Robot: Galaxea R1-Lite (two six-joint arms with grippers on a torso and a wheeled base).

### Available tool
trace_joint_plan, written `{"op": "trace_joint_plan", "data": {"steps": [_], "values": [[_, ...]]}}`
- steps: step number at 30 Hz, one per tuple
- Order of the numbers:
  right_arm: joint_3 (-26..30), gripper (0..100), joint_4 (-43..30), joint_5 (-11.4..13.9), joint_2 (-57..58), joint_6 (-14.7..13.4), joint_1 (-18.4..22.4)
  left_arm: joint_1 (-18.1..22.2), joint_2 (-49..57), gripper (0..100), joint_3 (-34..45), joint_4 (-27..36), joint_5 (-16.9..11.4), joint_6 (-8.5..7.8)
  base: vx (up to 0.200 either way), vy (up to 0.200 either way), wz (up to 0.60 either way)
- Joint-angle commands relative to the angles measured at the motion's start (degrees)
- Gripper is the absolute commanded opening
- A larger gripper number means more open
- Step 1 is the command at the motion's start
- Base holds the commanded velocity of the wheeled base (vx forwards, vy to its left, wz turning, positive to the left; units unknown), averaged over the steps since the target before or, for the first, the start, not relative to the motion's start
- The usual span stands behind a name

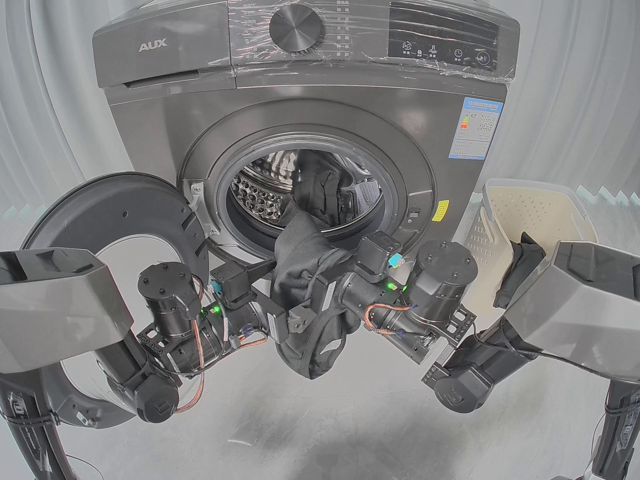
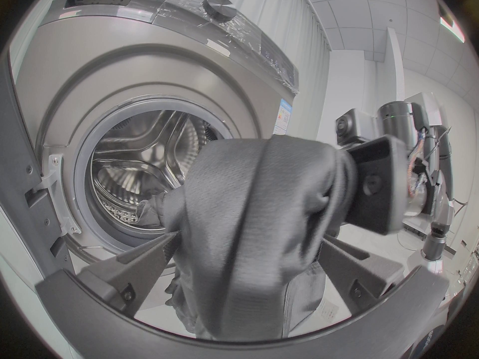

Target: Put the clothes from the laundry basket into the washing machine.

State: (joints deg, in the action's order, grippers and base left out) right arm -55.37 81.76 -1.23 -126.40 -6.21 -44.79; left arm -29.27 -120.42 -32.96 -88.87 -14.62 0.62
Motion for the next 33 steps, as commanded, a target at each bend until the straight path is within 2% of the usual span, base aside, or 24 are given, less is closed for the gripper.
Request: {"op": "trace_joint_plan", "data": {"steps": [1, 3, 4, 15, 23, 24, 28, 33], "values": [[0.4, 0, 0.2, 0.0, 0.1, 0.0, -0.4, 1.3, -3.0, 100, -2.7, 0.0, 0.0, -0.01, 0.000, 0.000, 0.00], [0.5, 0, 0.2, 0.0, 0.1, -0.1, -0.4, 1.8, -3.4, 100, -3.2, -0.1, 0.1, -0.09, 0.000, 0.000, 0.00], [0.5, 0, 0.2, 0.0, 0.1, -0.1, -0.5, 1.8, -3.5, 0, -3.5, 0.0, 0.0, -0.09, 0.000, 0.000, 0.00], [2.4, 0, 0.5, -0.2, 0.1, -0.8, -0.6, 2.0, -3.2, 0, -3.6, -0.1, 0.0, 0.43, 0.000, 0.000, 0.00], [4.6, 0, 1.3, -0.5, 0.0, -0.8, -0.1, 2.4, -1.3, 0, -2.7, -0.2, 1.1, 0.43, 0.000, 0.000, 0.00], [4.7, 100, 1.3, -0.5, 0.0, -0.8, -0.3, 2.3, -1.0, 0, -2.7, -0.2, 1.2, 0.43, 0.000, 0.000, 0.00], [8.1, 100, 1.5, -0.5, 0.6, -0.7, -0.7, 2.4, 1.2, 0, -2.4, -0.2, 1.5, 0.70, 0.000, 0.000, 0.00], [18.5, 100, 1.6, 0.3, 4.0, -0.2, -0.7, 2.3, 5.1, 0, -0.7, -0.1, 2.7, 3.42, 0.000, 0.000, 0.00]]}}
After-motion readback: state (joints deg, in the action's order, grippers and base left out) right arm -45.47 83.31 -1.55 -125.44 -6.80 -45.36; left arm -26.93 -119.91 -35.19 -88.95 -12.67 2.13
